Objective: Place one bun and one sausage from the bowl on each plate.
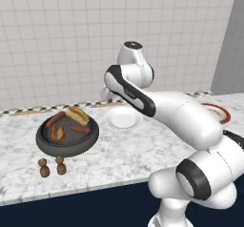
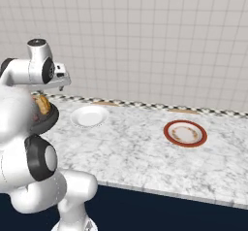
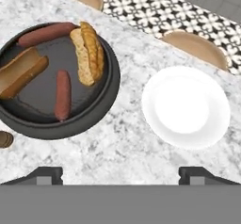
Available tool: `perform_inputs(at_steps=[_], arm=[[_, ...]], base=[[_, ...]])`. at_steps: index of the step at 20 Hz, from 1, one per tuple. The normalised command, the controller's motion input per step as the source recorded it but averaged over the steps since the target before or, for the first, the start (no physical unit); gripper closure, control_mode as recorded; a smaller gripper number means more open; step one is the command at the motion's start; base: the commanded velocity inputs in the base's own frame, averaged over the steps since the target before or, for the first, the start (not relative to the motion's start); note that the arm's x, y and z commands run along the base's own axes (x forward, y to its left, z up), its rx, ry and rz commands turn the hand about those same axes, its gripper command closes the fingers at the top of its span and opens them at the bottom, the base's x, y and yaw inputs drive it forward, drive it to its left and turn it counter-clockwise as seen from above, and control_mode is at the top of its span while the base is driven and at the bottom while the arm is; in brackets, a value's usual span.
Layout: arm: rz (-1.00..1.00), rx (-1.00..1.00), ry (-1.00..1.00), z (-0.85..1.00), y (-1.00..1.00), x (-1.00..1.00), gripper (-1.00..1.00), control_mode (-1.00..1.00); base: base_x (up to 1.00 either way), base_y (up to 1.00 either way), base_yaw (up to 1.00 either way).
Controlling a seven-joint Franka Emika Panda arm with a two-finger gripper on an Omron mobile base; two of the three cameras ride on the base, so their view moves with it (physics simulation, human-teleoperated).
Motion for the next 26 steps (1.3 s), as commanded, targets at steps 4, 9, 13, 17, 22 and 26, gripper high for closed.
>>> perform_inputs(at_steps=[4,9,13,17,22,26], arm=[[0.16,-0.12,0.01,-0.21,1.0,0.25,-1.0,-1.0],[0.0,-0.03,0.08,-0.19,1.0,0.36,-1.0,-1.0],[0.0,0.0,0.05,-0.61,0.97,0.28,-1.0,-1.0],[0.0,0.0,0.02,-0.42,0.19,0.71,-1.0,-1.0],[-0.02,0.04,0.05,-0.15,-0.36,0.41,-1.0,-1.0],[-0.09,0.0,0.0,-0.56,-0.1,-0.04,-1.0,-1.0]], base=[[0.0,0.0,0.0],[0.0,0.0,0.0],[0.0,0.0,0.0],[0.0,0.0,0.0],[0.0,0.0,0.0],[0.0,0.0,0.0]])
